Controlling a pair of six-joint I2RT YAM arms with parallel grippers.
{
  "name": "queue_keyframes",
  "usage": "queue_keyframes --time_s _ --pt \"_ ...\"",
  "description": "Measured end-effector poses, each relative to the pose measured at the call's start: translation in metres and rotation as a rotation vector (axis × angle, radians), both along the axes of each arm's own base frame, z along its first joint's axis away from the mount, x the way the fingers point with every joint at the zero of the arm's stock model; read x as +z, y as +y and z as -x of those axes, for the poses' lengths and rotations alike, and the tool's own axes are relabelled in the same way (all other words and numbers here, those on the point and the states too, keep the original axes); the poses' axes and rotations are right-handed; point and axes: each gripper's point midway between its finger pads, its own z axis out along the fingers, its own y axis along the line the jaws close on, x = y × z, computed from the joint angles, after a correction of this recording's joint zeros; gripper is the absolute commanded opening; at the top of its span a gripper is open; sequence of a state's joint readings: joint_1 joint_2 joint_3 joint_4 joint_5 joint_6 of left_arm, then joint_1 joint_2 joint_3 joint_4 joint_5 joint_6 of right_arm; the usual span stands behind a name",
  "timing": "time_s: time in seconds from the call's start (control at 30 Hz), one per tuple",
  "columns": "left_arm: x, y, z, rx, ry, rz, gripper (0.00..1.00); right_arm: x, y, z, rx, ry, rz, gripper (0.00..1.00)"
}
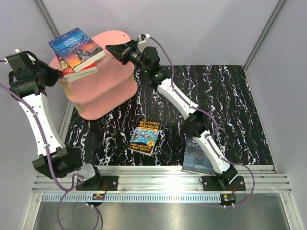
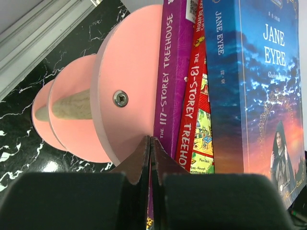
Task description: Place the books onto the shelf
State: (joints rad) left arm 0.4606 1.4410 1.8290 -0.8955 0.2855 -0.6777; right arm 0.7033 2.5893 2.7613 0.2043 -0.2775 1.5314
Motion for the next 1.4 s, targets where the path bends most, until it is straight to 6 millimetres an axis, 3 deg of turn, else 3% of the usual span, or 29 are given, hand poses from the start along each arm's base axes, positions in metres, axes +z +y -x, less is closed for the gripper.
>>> queue_keyframes --time_s 0.17,0.4,0.77,0.97,1.2,1.3,1.33,1.37,1.4 --pt "-0.001 0.002 -0.004 0.001 -0.013 -0.008 0.0 -0.005 0.016 0.011 -0.002 0.017 0.02 0.0" --pt "-0.001 0.001 -0.006 0.002 -0.022 -0.018 0.0 -0.013 0.021 0.011 -0.021 0.018 0.054 0.0" --pt "-0.001 0.0 -0.004 0.005 -0.026 -0.025 0.0 -0.021 0.04 0.032 0.01 0.003 0.099 0.0" --pt "-0.001 -0.002 0.0 0.005 -0.024 -0.027 0.01 -0.015 0.045 0.053 0.042 -0.023 0.139 0.0" --pt "-0.001 -0.005 0.005 0.003 -0.015 -0.03 0.04 -0.001 0.032 0.073 0.053 -0.067 0.209 0.02" --pt "-0.001 -0.007 0.009 0.003 -0.008 -0.031 0.13 0.009 0.022 0.082 0.072 -0.087 0.222 0.45" --pt "0.0 -0.007 0.011 0.005 -0.008 -0.036 0.21 0.011 0.016 0.084 0.077 -0.09 0.232 0.9" --pt "0.001 -0.007 0.014 0.015 -0.007 -0.042 0.36 0.012 0.011 0.083 0.077 -0.091 0.239 0.99" --pt "0.002 -0.006 0.015 0.018 -0.008 -0.051 0.45 0.013 0.003 0.082 0.075 -0.097 0.253 1.0"
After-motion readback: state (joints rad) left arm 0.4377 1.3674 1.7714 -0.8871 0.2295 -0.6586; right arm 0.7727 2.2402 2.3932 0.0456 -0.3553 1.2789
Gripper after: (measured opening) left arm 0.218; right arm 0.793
